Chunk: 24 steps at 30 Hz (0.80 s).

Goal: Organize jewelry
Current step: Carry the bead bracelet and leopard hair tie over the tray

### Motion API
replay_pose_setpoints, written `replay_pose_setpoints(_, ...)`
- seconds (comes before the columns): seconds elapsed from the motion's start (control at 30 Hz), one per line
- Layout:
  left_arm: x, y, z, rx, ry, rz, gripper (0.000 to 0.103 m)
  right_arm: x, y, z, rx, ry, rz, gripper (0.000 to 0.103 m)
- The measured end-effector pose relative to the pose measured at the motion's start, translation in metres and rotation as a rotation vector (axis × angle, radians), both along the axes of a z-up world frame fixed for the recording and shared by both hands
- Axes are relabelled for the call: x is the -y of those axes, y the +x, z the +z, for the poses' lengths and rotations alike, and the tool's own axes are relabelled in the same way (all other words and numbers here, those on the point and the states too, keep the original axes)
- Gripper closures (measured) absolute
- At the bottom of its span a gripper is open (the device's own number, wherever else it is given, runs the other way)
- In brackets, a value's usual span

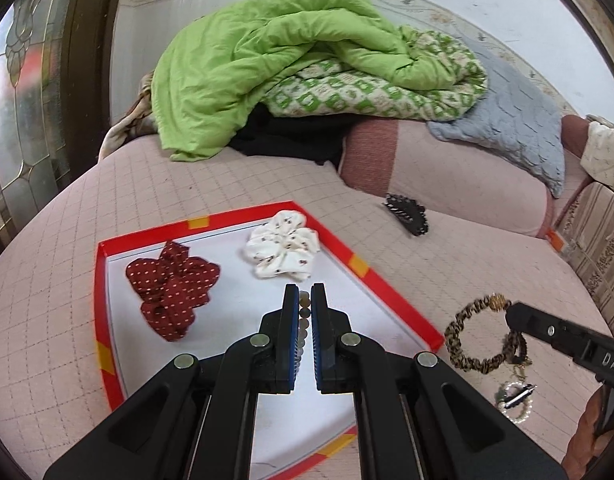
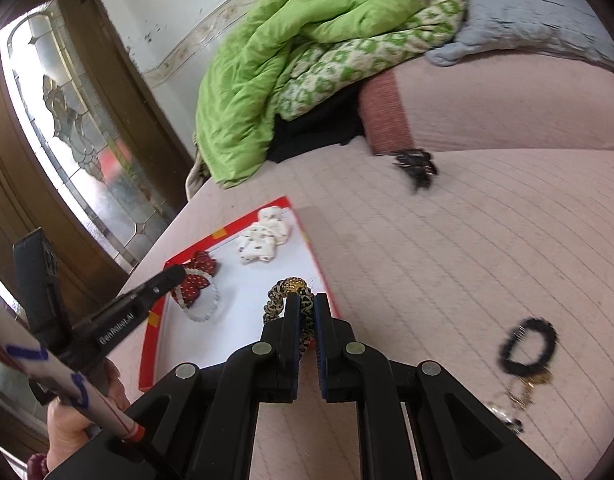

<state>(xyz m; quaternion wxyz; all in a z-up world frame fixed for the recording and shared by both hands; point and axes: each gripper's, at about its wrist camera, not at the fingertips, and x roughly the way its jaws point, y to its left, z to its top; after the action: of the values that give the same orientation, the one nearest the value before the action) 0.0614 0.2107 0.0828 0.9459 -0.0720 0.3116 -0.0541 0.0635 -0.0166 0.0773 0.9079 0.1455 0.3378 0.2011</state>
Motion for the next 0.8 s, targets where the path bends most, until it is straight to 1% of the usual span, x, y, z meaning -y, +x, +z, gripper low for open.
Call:
replay_pose_setpoints(0.13, -0.011, 0.004, -0.004, -0.019, 0.005, 0.025, 0.097, -0.018, 0.018, 0.003, -0.025, 0.01, 0.021, 0.095)
replay_pose_setpoints(0.4, -0.036, 0.011, -0.013, -0.062, -0.02, 0.087, 0.097, -0.056, 0.052, 0.0, -0.07, -0.013, 0.069, 0.095)
replay_pose_setpoints(0.6, -0.065, 0.016, -0.021, -0.098, -0.066, 0.15, 0.097, -0.087, 0.076, -0.006, -0.104, -0.048, 0.102, 0.095)
replay_pose_setpoints(0.8, -0.08, 0.021, -0.029, -0.132, -0.079, 0.184, 0.097, -0.111, 0.102, -0.014, -0.141, -0.085, 0.116, 0.095)
